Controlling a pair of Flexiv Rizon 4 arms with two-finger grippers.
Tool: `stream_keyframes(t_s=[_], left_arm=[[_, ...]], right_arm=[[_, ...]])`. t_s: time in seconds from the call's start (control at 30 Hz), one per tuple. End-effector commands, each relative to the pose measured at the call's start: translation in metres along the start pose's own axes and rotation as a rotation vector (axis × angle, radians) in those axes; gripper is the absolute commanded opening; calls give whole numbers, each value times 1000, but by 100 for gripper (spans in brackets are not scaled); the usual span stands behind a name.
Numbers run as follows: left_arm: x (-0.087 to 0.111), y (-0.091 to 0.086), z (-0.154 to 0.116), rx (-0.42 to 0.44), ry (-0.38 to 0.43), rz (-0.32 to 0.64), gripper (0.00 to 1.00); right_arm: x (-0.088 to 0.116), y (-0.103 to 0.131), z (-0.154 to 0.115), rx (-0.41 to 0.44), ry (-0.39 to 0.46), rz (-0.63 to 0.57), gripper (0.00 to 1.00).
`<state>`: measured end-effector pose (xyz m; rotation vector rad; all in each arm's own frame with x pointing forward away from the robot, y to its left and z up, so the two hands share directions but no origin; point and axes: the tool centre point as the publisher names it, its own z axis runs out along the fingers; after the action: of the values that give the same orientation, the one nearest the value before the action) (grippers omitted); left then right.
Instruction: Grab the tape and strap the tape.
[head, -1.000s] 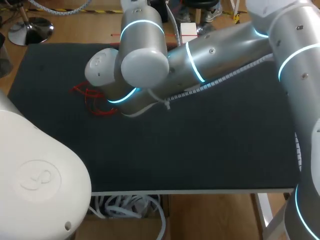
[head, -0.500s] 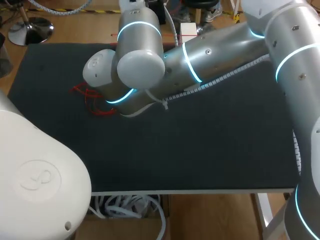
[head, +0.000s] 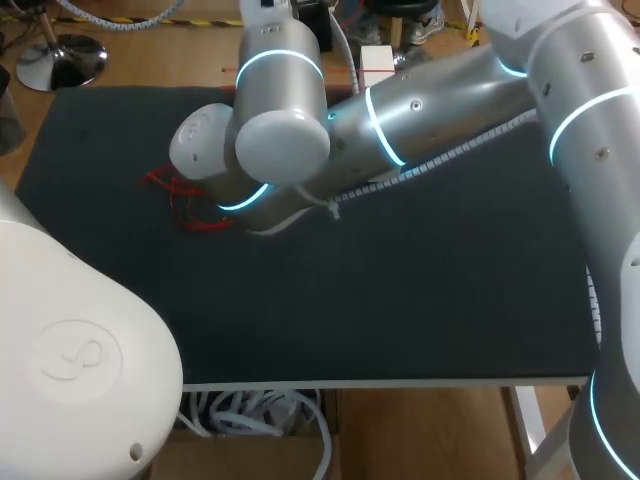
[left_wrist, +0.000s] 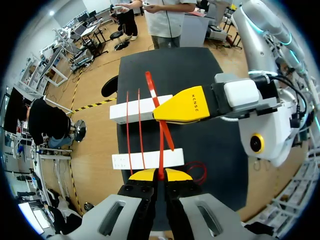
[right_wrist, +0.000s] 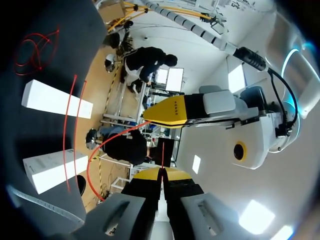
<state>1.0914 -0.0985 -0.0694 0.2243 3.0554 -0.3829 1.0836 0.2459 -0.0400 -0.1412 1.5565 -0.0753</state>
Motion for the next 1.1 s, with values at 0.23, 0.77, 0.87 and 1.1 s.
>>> stream_keyframes(t_s=[0.23, 0.77, 0.87, 1.1], left_arm=[[0, 0, -1, -3, 2, -1, 0], [0, 0, -1, -3, 2, -1, 0], [0, 0, -1, -3, 2, -1, 0], [0, 0, -1, -3, 2, -1, 0]], right_arm=[[2, 1, 4, 32, -17, 16, 0], [5, 7, 10, 195, -91, 13, 0], [7, 10, 9, 197, -87, 15, 0], [8, 15, 9, 190, -86, 22, 0]])
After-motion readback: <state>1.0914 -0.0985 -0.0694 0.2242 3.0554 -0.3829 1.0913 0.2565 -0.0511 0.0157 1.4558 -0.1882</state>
